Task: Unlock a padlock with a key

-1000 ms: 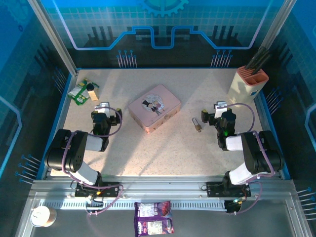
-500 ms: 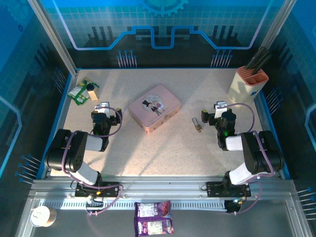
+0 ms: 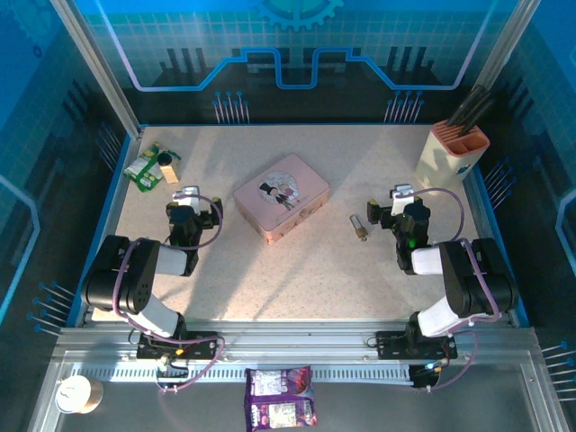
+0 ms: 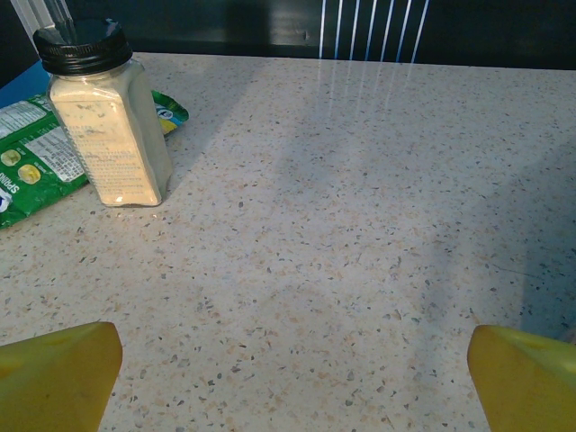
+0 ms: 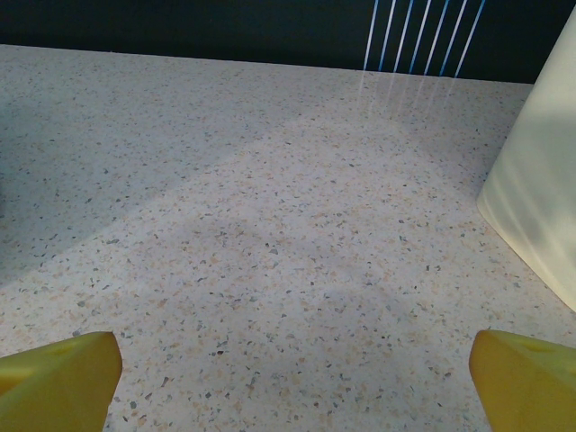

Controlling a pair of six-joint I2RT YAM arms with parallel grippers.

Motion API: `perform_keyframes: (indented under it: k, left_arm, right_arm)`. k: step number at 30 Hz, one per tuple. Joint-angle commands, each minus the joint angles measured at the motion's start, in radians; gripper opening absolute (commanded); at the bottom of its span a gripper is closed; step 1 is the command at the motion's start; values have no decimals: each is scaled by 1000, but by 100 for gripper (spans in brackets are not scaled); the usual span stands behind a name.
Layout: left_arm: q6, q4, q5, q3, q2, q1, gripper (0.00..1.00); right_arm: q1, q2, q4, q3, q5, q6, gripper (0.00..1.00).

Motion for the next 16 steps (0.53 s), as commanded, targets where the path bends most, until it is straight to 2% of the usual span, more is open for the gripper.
perform_keyframes:
  k: [1,14,16]
  left_arm:
    - [-18,4,1,11,-9,9,99]
    - [-17,4,0,10,-10,9,99]
    - [0,52,21,-21,-10,2,99]
  right_arm:
    - [11,7,6,17,20,-9,100]
    - [12,7,3,19,23,-11,100]
    - [19,5,38,-4,37,-14,100]
